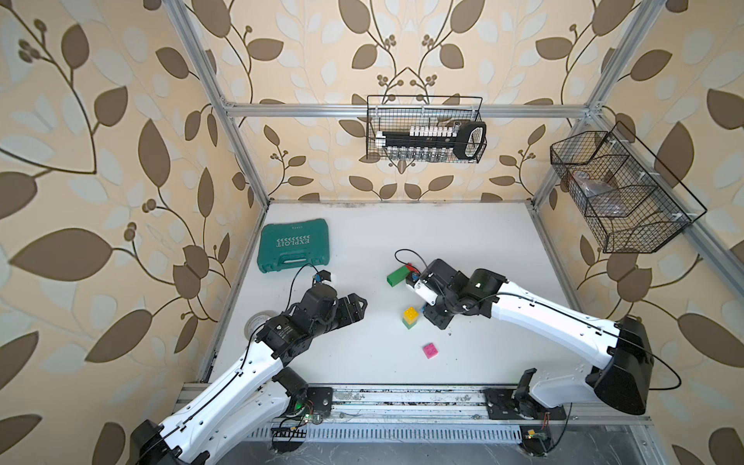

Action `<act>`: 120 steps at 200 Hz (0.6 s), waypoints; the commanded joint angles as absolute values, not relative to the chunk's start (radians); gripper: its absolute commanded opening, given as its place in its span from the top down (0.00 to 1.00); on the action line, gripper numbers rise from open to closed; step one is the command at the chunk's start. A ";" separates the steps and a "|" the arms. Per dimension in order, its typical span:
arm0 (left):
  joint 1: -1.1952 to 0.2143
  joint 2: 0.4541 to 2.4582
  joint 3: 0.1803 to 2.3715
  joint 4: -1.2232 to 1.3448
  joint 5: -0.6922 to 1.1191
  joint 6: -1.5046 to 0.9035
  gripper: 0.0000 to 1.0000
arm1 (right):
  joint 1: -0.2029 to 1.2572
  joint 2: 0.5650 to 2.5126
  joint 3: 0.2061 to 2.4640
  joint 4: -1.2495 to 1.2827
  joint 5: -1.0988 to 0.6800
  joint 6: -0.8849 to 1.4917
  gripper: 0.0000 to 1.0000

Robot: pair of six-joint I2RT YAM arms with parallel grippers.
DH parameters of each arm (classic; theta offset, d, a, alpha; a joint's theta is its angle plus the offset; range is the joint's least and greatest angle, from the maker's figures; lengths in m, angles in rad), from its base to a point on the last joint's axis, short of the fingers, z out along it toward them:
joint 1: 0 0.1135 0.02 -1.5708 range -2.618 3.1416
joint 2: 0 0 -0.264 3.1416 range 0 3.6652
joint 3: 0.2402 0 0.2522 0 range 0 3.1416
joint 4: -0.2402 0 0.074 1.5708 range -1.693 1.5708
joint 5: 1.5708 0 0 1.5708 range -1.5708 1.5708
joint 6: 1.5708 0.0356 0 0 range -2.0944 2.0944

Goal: Assemble the letter r with lego
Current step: Adjust the lego brick at the center of the board.

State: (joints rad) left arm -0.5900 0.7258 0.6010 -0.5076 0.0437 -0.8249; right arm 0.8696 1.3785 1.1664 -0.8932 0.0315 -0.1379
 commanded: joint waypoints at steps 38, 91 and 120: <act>-0.594 0.640 0.569 -0.539 0.009 -0.924 0.17 | 0.878 1.325 1.102 -1.125 -0.193 -0.649 1.00; -0.594 0.646 0.551 -0.527 0.019 -0.934 0.17 | 0.919 1.253 0.824 -1.090 -0.026 -0.736 1.00; -0.594 0.662 0.541 -0.506 0.030 -0.935 0.17 | 0.923 1.254 0.760 -0.956 0.003 -0.747 1.00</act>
